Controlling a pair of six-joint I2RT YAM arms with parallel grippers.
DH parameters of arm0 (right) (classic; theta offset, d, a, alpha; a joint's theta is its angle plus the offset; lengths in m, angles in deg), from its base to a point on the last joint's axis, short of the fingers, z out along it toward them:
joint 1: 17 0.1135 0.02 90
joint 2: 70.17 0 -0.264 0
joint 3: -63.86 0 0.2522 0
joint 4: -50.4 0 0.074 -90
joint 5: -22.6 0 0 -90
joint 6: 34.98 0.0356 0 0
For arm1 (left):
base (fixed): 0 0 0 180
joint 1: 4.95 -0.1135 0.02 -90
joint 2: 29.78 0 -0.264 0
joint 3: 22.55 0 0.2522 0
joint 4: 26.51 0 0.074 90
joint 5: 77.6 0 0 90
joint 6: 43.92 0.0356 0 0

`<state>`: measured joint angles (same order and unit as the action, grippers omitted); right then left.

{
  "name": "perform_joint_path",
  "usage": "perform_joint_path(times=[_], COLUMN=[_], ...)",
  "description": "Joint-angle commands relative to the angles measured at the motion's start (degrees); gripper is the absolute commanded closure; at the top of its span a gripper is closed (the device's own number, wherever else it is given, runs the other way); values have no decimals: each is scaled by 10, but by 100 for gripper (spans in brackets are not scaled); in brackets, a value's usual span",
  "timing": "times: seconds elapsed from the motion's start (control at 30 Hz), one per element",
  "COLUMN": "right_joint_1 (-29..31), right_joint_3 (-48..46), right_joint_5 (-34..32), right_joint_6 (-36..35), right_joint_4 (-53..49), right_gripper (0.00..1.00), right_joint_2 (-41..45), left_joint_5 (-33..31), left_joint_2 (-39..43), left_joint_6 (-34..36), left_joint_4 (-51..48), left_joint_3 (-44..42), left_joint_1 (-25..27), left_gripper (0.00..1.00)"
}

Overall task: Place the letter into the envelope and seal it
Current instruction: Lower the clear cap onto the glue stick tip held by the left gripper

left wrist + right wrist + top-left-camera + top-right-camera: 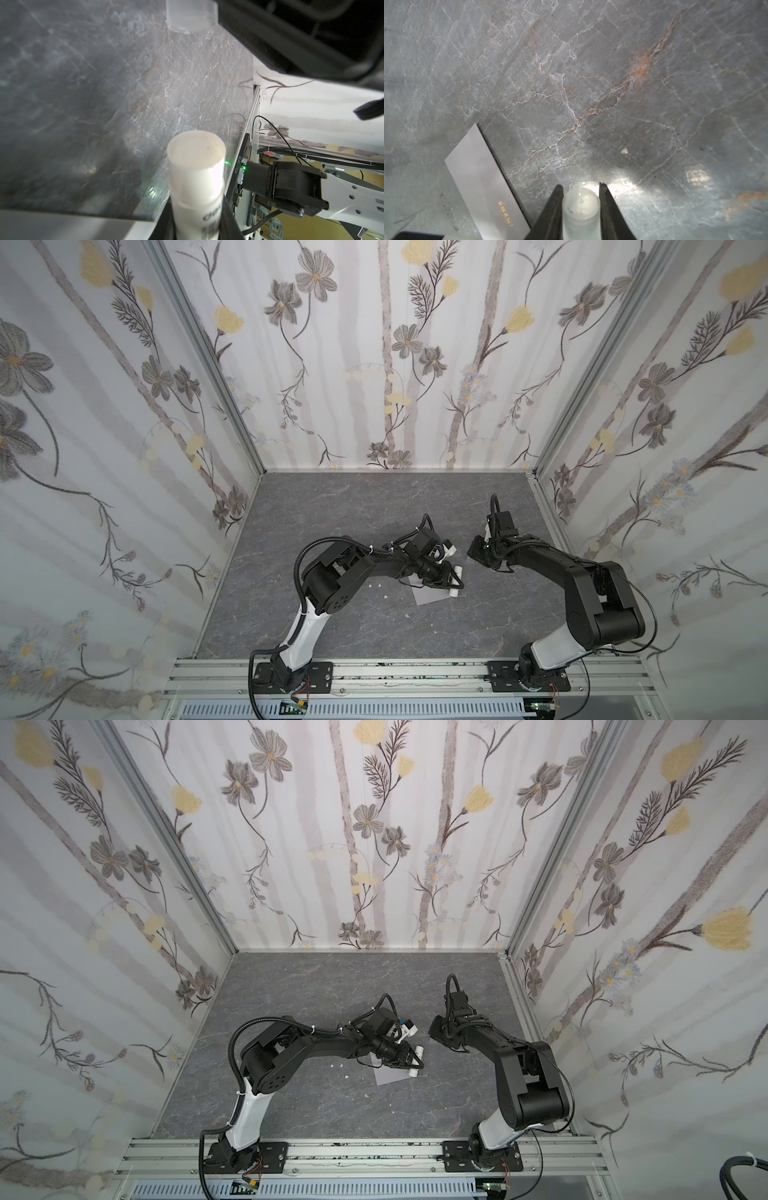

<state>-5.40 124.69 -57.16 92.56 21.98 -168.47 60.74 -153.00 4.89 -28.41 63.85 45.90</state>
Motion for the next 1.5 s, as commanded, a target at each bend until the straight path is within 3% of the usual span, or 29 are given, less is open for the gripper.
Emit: perform_joint_path(times=[0.0,0.47,1.47], right_joint_1=[3,11,12], right_joint_3=[-5,-14,-54], right_joint_5=[12,22,33], right_joint_6=[15,23,8], right_joint_4=[31,45,56], right_gripper=[71,71,71], right_joint_2=[10,33,99], left_joint_5=[18,47,111], left_joint_2=[-7,-27,-28], left_joint_6=[-6,-20,-39], left_joint_4=[21,28,39], left_joint_3=[11,46,29], left_joint_1=[0,0,-13], left_gripper=[100,100,100])
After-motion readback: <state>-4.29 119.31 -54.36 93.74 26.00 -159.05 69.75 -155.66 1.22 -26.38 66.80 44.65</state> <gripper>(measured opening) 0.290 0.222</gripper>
